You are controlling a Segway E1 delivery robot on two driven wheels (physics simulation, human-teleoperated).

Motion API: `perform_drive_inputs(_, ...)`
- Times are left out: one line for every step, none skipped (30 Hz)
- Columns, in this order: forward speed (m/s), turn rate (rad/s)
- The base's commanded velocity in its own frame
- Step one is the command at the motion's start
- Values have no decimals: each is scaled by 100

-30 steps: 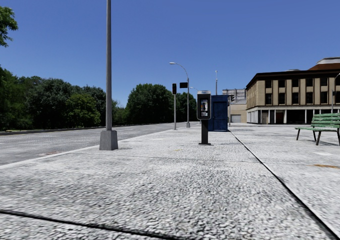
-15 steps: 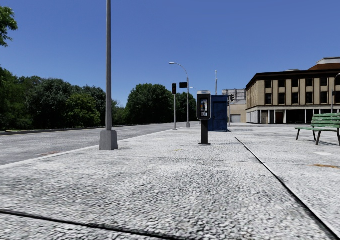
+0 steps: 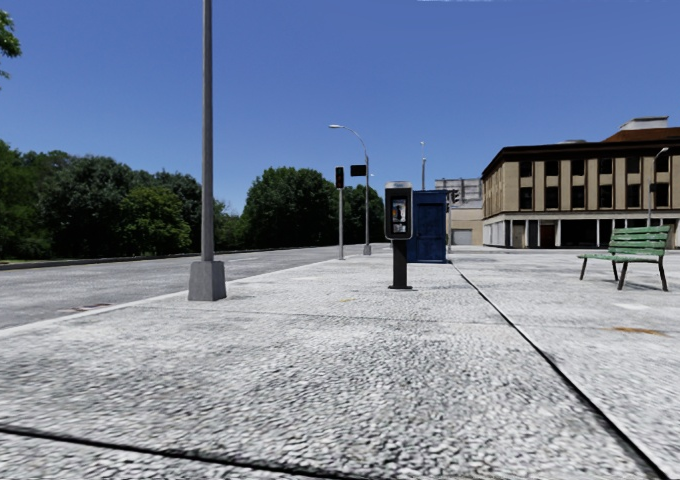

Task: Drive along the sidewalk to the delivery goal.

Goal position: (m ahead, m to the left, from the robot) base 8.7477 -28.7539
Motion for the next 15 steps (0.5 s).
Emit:
perform_drive_inputs(0, -120)
perform_drive_inputs(0, -120)
perform_drive_inputs(0, -120)
perform_drive_inputs(0, -120)
perform_drive_inputs(0, -120)
perform_drive_inputs(0, -120)
perform_drive_inputs(0, -120)
perform_drive_inputs(0, -120)
perform_drive_inputs(0, -120)
perform_drive_inputs(0, -120)
perform_drive_inputs(0, -120)
perform_drive_inputs(0, -120)
perform_drive_inputs(0, -120)
perform_drive_inputs(0, -120)
perform_drive_inputs(0, -120)
